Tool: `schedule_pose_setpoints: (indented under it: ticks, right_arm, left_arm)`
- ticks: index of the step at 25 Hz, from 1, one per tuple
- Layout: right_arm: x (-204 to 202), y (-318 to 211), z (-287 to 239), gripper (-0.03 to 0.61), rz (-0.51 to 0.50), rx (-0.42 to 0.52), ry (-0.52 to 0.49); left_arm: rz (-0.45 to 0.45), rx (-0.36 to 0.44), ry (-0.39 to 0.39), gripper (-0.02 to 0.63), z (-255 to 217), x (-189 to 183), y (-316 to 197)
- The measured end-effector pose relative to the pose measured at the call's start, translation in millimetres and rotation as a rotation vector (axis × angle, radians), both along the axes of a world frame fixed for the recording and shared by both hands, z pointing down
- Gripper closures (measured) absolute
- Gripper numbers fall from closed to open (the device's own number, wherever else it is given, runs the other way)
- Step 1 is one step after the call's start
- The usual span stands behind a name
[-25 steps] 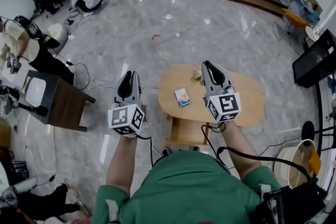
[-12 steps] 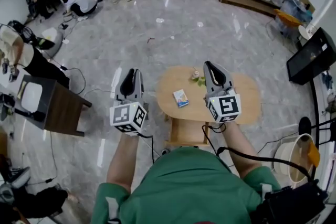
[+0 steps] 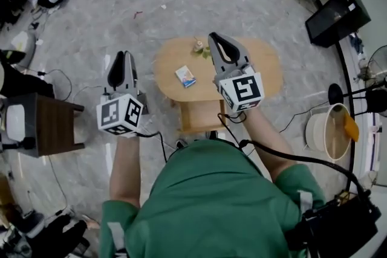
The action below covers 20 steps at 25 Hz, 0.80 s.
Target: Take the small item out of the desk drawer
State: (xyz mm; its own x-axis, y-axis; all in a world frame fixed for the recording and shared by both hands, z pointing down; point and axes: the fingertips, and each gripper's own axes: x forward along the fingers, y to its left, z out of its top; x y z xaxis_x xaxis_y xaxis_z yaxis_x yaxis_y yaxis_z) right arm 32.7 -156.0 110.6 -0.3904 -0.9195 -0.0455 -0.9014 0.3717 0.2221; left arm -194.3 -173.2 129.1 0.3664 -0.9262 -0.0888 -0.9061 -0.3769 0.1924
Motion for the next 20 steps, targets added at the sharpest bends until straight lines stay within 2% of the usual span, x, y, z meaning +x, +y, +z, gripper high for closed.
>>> schedule_pose_setpoints:
  ticks: [7,20]
  right_arm:
    - [9.4,0.7,2.1,0.548,0.026,-0.006,0.012]
    - [1.0,-1.9,4.6,0.546,0.014,-0.027,0.019]
  left_arm:
    - [0.037,-0.012,0.004,0.538,5.4,14.2,-5.8]
    - [0.034,-0.031,0.011,0.538,10.6,6.5,-6.3]
